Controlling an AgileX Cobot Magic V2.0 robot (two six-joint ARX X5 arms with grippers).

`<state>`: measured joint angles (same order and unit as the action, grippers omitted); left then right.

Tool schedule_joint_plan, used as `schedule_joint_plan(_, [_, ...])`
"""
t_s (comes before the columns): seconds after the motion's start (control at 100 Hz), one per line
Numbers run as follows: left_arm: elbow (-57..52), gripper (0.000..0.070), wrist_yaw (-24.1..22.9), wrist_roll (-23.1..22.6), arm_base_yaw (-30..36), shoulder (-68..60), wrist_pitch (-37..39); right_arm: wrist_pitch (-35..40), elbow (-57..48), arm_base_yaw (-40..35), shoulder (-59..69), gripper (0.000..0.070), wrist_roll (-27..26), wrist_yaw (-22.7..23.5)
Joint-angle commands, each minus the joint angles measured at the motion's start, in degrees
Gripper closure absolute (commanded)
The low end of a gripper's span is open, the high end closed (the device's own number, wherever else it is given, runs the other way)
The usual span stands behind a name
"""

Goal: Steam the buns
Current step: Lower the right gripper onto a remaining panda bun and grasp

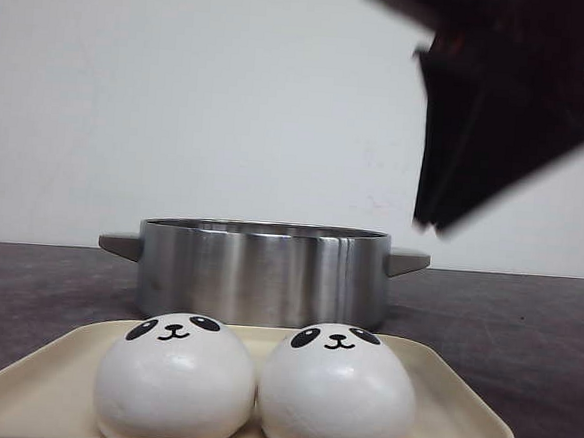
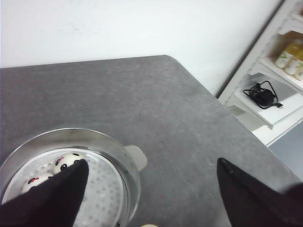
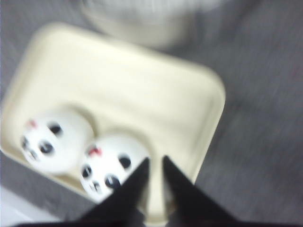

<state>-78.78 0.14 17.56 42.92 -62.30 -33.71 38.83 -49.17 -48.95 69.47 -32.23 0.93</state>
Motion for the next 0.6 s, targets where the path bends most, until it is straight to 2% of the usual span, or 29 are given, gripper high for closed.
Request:
schedule_joint_plan(0.0, [-0.9, 0.0189, -1.9, -0.04, 1.49, 0.61, -0.31, -1.14, -0.76, -0.52, 1.62, 0.0268, -2.1, 3.04])
schedule_joint_plan(0.03, [-0.9, 0.0189, -2.45, -0.15, 2.05, 1.31, -0.61, -1.22, -0.76, -0.72, 2.29, 0.0211, -2.12, 4.39])
schedule_joint_plan(0.05, [-0.9, 0.0189, -2.8, -0.28, 2.36, 1.75, -0.66, -1.27, -0.76, -0.92, 2.8, 0.0201, -2.14, 5.07])
schedule_joint_plan(0.19, [-0.9, 0.0189, -4.68, -0.46, 3.13, 3.98, -1.09, -1.2, -0.76, -2.12, 6.84, 0.0207, -2.29, 5.31])
schedule_joint_plan(0.4, [-0.9, 0.0189, -4.72, -0.44, 3.13, 5.03, -1.53, -3.02, -0.76, -2.54, 13.07, 0.0216, -2.32, 8.33])
schedule_joint_plan(0.59, [-0.9, 0.0189, -4.72, -0.46, 3.13, 5.01, -2.82, -5.55, -0.76, -2.67, 17.42, 0.0237, -3.21, 8.46])
